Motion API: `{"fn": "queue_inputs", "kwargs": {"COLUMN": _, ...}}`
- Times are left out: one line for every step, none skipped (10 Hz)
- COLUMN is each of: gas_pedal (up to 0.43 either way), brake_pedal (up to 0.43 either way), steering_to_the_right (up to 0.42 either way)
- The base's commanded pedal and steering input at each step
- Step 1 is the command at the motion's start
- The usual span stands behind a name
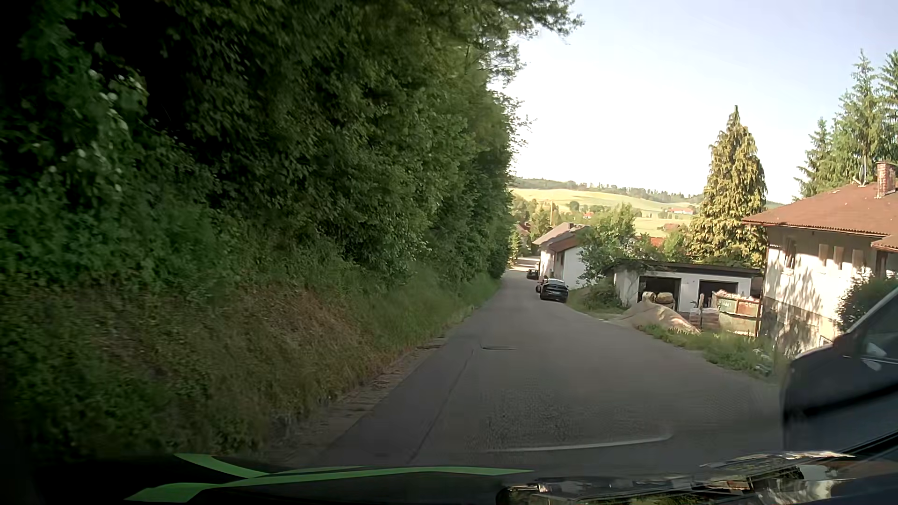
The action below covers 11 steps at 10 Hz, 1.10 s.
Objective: Follow the waypoints while adhering to traffic rules and regulations
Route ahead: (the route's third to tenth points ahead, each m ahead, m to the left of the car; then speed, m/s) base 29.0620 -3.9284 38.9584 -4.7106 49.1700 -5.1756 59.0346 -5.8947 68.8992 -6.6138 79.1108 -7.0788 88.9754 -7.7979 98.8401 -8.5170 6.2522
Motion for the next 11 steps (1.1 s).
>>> {"fn": "queue_inputs", "kwargs": {"gas_pedal": 0.000, "brake_pedal": 0.128, "steering_to_the_right": 0.041}}
{"fn": "queue_inputs", "kwargs": {"gas_pedal": 0.000, "brake_pedal": 0.140, "steering_to_the_right": 0.042}}
{"fn": "queue_inputs", "kwargs": {"gas_pedal": 0.000, "brake_pedal": 0.140, "steering_to_the_right": 0.042}}
{"fn": "queue_inputs", "kwargs": {"gas_pedal": 0.000, "brake_pedal": 0.140, "steering_to_the_right": 0.043}}
{"fn": "queue_inputs", "kwargs": {"gas_pedal": 0.000, "brake_pedal": 0.146, "steering_to_the_right": 0.043}}
{"fn": "queue_inputs", "kwargs": {"gas_pedal": 0.000, "brake_pedal": 0.146, "steering_to_the_right": 0.043}}
{"fn": "queue_inputs", "kwargs": {"gas_pedal": 0.000, "brake_pedal": 0.146, "steering_to_the_right": 0.040}}
{"fn": "queue_inputs", "kwargs": {"gas_pedal": 0.000, "brake_pedal": 0.146, "steering_to_the_right": 0.030}}
{"fn": "queue_inputs", "kwargs": {"gas_pedal": 0.000, "brake_pedal": 0.146, "steering_to_the_right": 0.022}}
{"fn": "queue_inputs", "kwargs": {"gas_pedal": 0.000, "brake_pedal": 0.134, "steering_to_the_right": 0.019}}
{"fn": "queue_inputs", "kwargs": {"gas_pedal": 0.000, "brake_pedal": 0.128, "steering_to_the_right": 0.019}}
